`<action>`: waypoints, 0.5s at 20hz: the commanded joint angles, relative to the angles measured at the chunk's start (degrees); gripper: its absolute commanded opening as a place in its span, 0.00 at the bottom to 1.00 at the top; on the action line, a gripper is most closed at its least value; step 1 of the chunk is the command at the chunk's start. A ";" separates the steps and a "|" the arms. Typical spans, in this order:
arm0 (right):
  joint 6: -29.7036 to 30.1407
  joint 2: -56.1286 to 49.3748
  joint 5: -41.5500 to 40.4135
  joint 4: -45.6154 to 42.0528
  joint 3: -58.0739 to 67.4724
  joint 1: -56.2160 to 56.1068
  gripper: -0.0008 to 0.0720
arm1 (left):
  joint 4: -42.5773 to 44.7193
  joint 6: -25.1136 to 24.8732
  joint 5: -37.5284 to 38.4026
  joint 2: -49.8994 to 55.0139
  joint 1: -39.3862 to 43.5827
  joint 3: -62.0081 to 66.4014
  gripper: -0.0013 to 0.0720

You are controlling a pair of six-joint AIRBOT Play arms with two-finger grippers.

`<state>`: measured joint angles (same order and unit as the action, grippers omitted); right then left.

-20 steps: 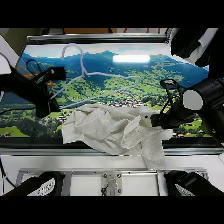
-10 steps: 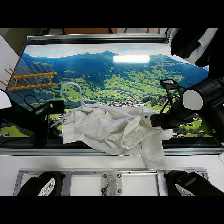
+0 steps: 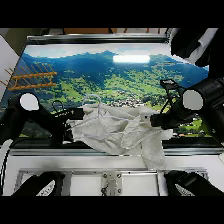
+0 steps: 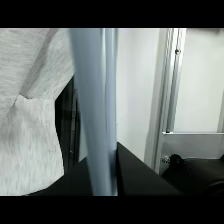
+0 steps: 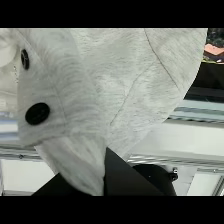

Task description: Fold the clothes and pants, and hang the long-sleeved shirts on hangers.

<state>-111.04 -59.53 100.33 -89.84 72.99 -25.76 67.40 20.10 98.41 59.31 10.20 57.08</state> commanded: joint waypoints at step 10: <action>4.81 -2.64 0.20 -0.63 6.29 0.22 0.05 | -7.63 -5.88 -6.34 11.26 5.01 6.23 0.04</action>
<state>-107.81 -60.82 100.55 -90.19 76.27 -25.58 65.12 17.37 95.22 68.88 14.17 62.98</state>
